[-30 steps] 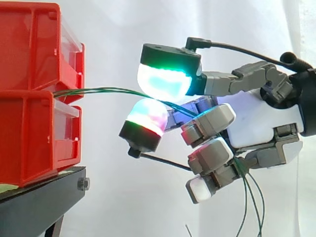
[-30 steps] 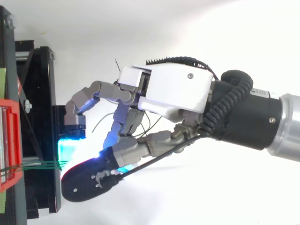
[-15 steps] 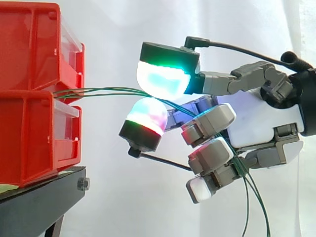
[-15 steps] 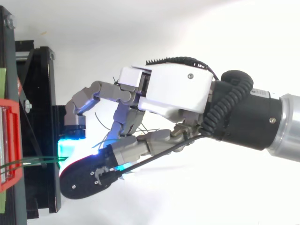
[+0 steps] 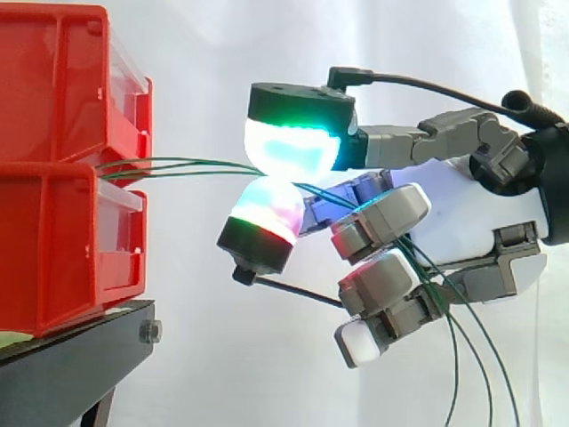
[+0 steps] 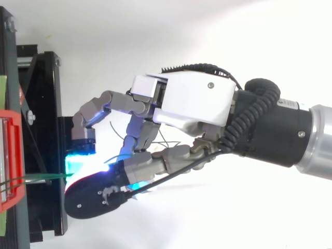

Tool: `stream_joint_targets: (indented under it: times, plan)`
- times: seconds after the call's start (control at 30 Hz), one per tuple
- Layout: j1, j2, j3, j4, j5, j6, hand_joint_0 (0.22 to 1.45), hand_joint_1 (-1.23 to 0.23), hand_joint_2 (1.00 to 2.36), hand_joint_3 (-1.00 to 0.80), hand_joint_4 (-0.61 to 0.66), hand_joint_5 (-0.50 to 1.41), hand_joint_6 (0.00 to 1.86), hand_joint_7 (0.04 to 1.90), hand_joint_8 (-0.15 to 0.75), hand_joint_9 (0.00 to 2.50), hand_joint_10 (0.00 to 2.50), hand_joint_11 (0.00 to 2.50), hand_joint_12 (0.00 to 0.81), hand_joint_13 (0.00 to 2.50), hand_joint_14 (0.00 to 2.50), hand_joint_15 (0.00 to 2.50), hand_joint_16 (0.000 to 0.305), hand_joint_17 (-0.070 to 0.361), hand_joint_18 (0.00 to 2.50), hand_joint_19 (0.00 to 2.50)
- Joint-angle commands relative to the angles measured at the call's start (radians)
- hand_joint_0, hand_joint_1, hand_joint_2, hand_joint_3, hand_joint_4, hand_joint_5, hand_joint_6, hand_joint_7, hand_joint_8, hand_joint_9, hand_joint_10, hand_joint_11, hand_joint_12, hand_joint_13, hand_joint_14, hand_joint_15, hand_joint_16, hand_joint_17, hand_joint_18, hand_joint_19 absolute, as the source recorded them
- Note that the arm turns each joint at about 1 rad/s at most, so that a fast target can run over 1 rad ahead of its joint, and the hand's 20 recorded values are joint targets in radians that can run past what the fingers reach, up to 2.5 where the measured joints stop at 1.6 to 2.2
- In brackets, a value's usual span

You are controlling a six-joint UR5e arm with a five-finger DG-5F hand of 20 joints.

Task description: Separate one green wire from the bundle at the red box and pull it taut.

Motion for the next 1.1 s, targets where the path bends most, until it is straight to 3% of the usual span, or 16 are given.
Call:
stream_joint_targets:
  times: [0.0, 0.23, 0.43, 0.6, 0.73, 0.9, 1.07]
  plan:
    - [0.002, -0.001, 0.0, -0.002, 0.0, 0.0, 0.65, -0.79, 1.01, -0.38, 0.07, -0.15, 0.93, 1.02, 0.25, 1.46, 0.01, 1.58, 0.35, 1.27, 0.03, 1.01, 0.05, 0.113, 0.83, 0.72]
    - [0.0, -0.001, -0.002, -0.002, 0.0, 0.001, 0.63, -0.74, 1.0, -0.47, 0.08, -0.14, 0.92, 1.04, 0.251, 1.48, 0.01, 1.58, 0.354, 1.28, 0.03, 1.01, 0.05, 0.112, 0.83, 0.72]
    - [0.0, -0.001, -0.005, -0.002, 0.0, 0.001, 0.55, -0.56, 1.0, -0.5, 0.09, -0.14, 0.91, 1.05, 0.257, 1.51, 0.01, 1.56, 0.366, 1.3, 0.03, 1.0, 0.051, 0.115, 0.85, 0.72]
    - [0.0, -0.001, -0.005, 0.0, 0.0, 0.001, 0.58, -0.46, 1.0, -0.5, 0.09, -0.14, 0.91, 1.08, 0.252, 1.51, 0.01, 1.56, 0.358, 1.31, 0.03, 1.01, 0.05, 0.113, 0.85, 0.73]
    - [0.0, 0.001, -0.005, 0.0, 0.0, 0.001, 0.6, -0.54, 1.01, -0.42, 0.09, -0.14, 0.91, 1.1, 0.247, 1.5, 0.01, 1.58, 0.354, 1.3, 0.03, 1.01, 0.05, 0.113, 0.84, 0.74]
    - [0.0, 0.001, -0.005, -0.003, 0.0, 0.001, 0.62, -0.74, 1.01, -0.3, 0.1, -0.15, 0.92, 1.08, 0.247, 1.47, 0.01, 1.58, 0.354, 1.29, 0.03, 1.0, 0.051, 0.114, 0.84, 0.73]
    - [0.0, -0.001, -0.005, -0.014, 0.0, 0.003, 0.64, -0.77, 1.01, -0.35, 0.1, -0.16, 0.92, 1.03, 0.244, 1.45, 0.01, 1.58, 0.353, 1.28, 0.03, 1.01, 0.05, 0.114, 0.83, 0.72]
